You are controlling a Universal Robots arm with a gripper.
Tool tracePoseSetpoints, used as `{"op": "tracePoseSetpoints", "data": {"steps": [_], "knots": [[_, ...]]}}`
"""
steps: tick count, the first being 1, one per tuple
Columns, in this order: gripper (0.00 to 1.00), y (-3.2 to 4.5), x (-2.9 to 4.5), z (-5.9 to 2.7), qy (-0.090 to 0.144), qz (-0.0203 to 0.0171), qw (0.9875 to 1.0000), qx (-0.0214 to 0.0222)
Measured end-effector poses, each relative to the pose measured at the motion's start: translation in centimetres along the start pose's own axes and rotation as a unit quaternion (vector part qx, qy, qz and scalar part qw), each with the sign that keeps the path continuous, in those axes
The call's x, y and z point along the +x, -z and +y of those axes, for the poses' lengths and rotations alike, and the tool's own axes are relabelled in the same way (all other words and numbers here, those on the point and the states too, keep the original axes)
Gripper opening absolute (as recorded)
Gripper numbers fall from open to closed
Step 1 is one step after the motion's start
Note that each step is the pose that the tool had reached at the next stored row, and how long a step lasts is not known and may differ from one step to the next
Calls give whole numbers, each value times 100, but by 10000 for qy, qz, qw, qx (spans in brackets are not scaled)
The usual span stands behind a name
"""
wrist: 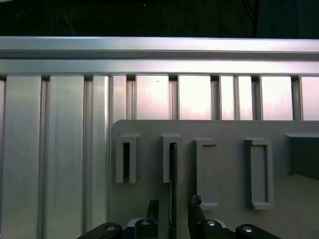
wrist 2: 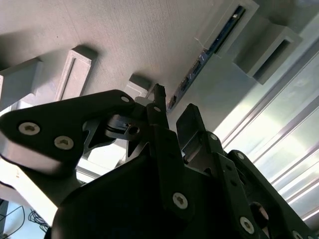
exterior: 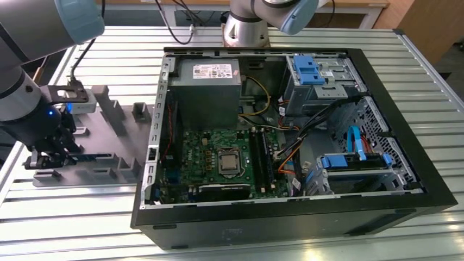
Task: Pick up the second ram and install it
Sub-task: 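Pick up the second ram and move it above second insertion slot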
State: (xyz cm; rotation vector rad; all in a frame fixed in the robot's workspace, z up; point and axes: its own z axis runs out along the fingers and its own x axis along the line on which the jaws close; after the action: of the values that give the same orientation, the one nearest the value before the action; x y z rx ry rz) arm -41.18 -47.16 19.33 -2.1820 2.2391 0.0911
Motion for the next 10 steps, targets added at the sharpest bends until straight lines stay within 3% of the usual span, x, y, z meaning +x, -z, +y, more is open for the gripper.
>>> {"op": "tracePoseSetpoints", "data": {"steps": [6, 7, 10], "knots": [[35, -9, 0, 0, 0, 0, 10000, 0], [29, -9, 0, 0, 0, 0, 10000, 0], [29, -12, 1, 0, 0, 0, 10000, 0]]}}
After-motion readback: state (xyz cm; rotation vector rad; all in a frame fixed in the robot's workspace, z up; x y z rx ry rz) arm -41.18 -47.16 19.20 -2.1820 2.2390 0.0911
